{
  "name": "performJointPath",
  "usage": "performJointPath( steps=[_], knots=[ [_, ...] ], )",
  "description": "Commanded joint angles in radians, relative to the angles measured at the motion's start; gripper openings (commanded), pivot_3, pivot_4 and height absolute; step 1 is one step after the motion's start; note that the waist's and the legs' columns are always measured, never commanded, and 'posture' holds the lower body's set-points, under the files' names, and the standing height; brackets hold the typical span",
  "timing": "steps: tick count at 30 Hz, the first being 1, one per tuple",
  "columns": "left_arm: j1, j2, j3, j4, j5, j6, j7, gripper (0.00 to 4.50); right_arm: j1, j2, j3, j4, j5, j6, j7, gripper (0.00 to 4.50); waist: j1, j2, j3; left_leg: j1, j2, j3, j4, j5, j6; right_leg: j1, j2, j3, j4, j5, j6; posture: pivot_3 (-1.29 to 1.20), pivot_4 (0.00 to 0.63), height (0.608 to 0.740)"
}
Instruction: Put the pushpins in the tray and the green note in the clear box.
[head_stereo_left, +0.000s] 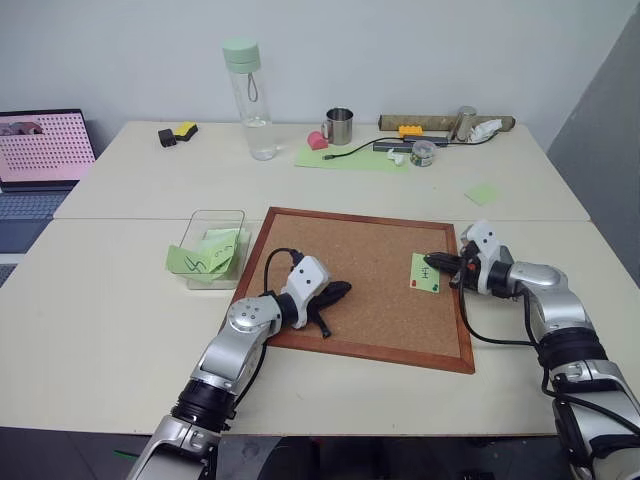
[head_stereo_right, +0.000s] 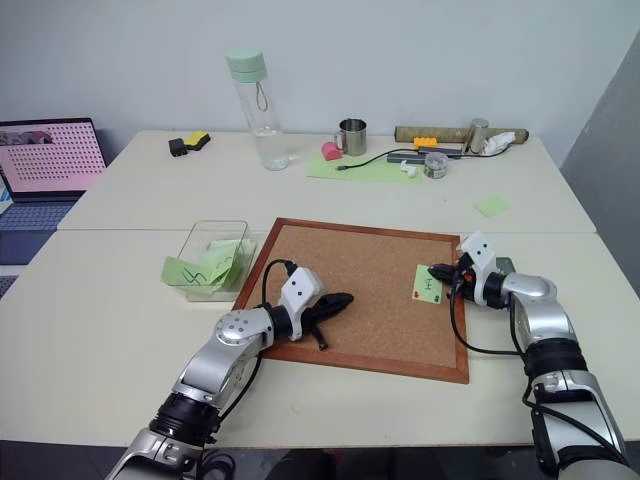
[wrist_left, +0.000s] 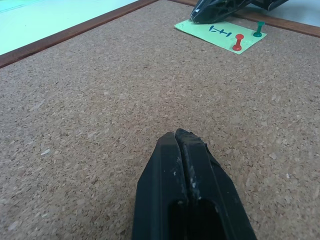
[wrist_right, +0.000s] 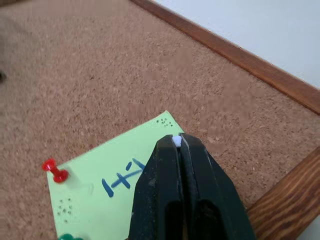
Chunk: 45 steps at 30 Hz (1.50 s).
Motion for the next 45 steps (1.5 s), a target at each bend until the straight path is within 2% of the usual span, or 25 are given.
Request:
performJointPath(
  steps=[1, 7, 14, 23, 31, 38, 42, 45],
  knots=[
    [0.042, -0.002, -0.017, 0.036, 0.022, 0.039, 0.009, 0.00, -0.002, -0.011, -0.077, -0.110, 0.070, 0.049, -0.025, 0.01, 0.000, 0.000, 0.000, 0.000, 0.000, 0.000, 0.000, 0.000, 0.000, 0.000, 0.000, 0.000, 0.000, 0.000, 0.000, 0.00, 0.150, 0.740],
    [0.046, -0.009, -0.030, 0.028, 0.022, 0.042, 0.004, 0.00, 0.025, -0.025, -0.110, -0.186, 0.093, 0.103, -0.055, 0.01, 0.001, 0.001, -0.001, 0.000, 0.000, 0.000, 0.000, 0.000, 0.000, 0.000, 0.000, 0.000, 0.000, 0.000, 0.000, 0.00, 0.150, 0.740],
    [0.049, -0.012, -0.029, 0.018, 0.018, 0.045, 0.002, 0.00, 0.081, -0.163, -0.145, -0.206, 0.039, 0.126, -0.097, 0.01, 0.004, 0.003, -0.002, -0.001, 0.000, 0.000, 0.000, 0.000, 0.000, 0.000, 0.000, 0.000, -0.001, 0.000, 0.000, 0.00, 0.150, 0.740],
    [0.043, -0.014, -0.043, 0.013, 0.023, 0.044, -0.011, 0.00, 0.136, -0.234, -0.092, -0.152, -0.078, 0.124, -0.164, 0.01, 0.003, 0.004, -0.004, 0.000, 0.000, 0.001, -0.001, 0.000, 0.001, 0.001, 0.000, 0.000, -0.001, 0.000, 0.000, 0.00, 0.150, 0.740],
    [0.050, -0.010, -0.043, 0.009, 0.022, 0.045, -0.013, 0.00, 0.133, -0.231, -0.088, -0.169, -0.100, 0.138, -0.178, 1.60, 0.004, 0.004, -0.004, 0.000, 0.000, 0.001, -0.001, 0.000, 0.001, 0.001, 0.000, 0.000, -0.001, 0.000, 0.000, 0.00, 0.150, 0.740],
    [0.052, -0.010, -0.038, 0.012, 0.021, 0.044, -0.010, 0.00, 0.165, -0.261, -0.103, -0.281, -0.058, 0.151, -0.104, 2.99, 0.004, 0.004, -0.004, 0.000, 0.000, 0.001, -0.001, 0.000, 0.000, 0.001, 0.000, 0.000, -0.001, 0.000, 0.000, 0.00, 0.150, 0.740],
    [0.050, -0.011, -0.039, 0.015, 0.021, 0.043, -0.012, 0.00, 0.241, -0.256, -0.093, -0.465, 0.036, 0.180, 0.004, 2.99, 0.004, 0.004, -0.004, 0.000, 0.000, 0.000, -0.001, 0.000, 0.001, 0.001, 0.000, 0.000, -0.002, 0.000, 0.000, 0.00, 0.150, 0.740],
    [0.047, -0.009, -0.040, 0.018, 0.024, 0.042, -0.014, 0.00, 0.297, -0.223, -0.057, -0.543, 0.047, 0.167, 0.015, 2.99, 0.004, 0.004, -0.004, 0.000, 0.000, 0.000, -0.001, 0.000, 0.001, 0.001, 0.000, 0.000, -0.002, 0.000, 0.001, 0.00, 0.150, 0.740]
  ],
)
